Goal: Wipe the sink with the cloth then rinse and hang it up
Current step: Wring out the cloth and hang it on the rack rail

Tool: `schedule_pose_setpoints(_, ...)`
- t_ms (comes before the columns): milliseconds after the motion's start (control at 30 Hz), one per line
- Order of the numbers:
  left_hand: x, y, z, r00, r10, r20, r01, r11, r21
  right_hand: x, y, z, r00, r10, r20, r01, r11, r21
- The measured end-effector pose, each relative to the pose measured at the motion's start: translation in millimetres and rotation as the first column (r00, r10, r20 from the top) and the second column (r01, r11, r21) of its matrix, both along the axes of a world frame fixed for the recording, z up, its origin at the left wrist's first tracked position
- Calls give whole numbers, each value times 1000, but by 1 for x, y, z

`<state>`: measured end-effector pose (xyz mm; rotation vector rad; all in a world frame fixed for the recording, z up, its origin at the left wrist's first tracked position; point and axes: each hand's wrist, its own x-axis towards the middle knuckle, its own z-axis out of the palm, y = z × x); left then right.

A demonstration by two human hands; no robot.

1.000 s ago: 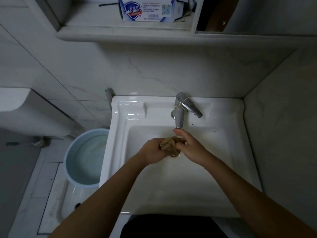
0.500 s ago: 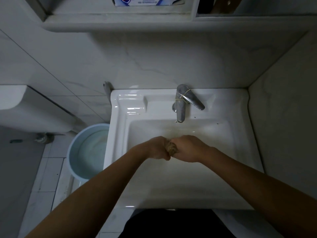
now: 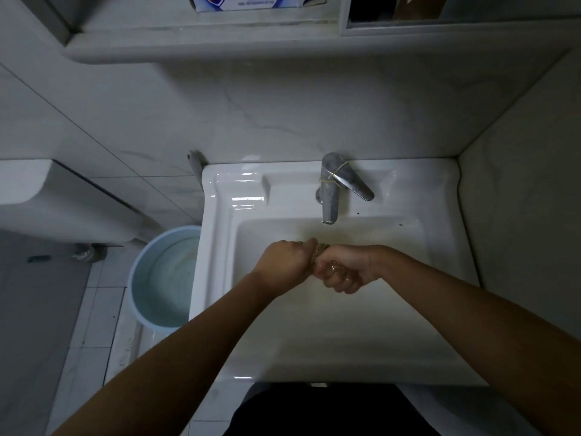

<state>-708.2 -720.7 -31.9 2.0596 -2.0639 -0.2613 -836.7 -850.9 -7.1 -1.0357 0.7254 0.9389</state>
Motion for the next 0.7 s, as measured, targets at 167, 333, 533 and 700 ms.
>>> schedule_pose_setpoints(167,4,8,-6,999,-8,49,15,990,-138,-6,-3,0,996,-88,28,87,996,33)
schedule_pose_setpoints(333,12,4,6,965,210,-159,-148,933,329,-19,21,-17,921,-80,382,298,776,-556)
schedule_pose_setpoints(533,11,-12,31,735,538,-414,24,589,808,-33,43,-15,718,633,289,216,192,-957)
schedule_pose_setpoints(700,-14,-8,28,997,79,16,-75,831,551,-23,32,-21,799,587,128,73,116,-990)
